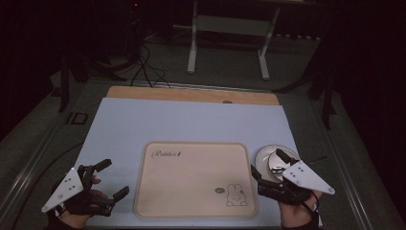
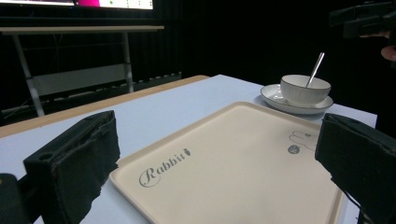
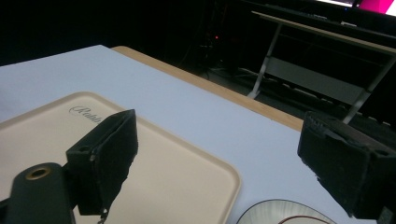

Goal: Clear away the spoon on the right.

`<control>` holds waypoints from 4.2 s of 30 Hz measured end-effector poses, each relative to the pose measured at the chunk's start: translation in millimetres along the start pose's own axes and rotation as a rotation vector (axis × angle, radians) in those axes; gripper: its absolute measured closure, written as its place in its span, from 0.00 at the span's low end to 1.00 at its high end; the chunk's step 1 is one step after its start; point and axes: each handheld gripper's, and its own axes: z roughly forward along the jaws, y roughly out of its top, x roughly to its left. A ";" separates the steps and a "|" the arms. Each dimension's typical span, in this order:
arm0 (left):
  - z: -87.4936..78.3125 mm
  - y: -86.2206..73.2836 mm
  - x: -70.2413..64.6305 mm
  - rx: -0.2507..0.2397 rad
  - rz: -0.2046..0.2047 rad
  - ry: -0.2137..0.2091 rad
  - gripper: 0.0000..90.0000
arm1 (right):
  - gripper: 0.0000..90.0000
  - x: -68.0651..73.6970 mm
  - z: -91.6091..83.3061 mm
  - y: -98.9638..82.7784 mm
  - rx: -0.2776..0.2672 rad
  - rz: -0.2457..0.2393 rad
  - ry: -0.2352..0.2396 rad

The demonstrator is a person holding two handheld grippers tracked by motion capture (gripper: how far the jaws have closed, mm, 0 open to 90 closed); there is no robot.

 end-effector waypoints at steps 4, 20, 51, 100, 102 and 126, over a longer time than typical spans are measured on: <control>0.3 -0.1 0.0 0.001 0.001 0.000 0.00 | 0.14 -7.0 0.7 4.2 0.005 -0.002 -0.009; 1.3 -0.6 -0.2 0.010 0.002 -0.002 0.00 | 0.10 -50.6 -5.0 10.8 -0.028 0.021 -0.038; 3.9 -1.6 0.5 0.018 -0.005 -0.007 0.00 | 0.17 -149.0 -27.5 -52.6 0.082 0.266 -0.269; 7.0 -2.7 0.2 0.032 -0.009 -0.012 0.00 | 0.80 -196.8 -21.3 -134.3 0.053 0.776 -0.090; 7.2 -2.7 0.2 0.034 -0.007 -0.012 0.00 | 0.82 -197.1 -21.2 -134.4 0.054 0.779 -0.082; 7.2 -2.6 0.4 0.032 -0.008 -0.013 0.00 | 1.00 -200.0 -27.1 -95.4 0.016 0.709 0.004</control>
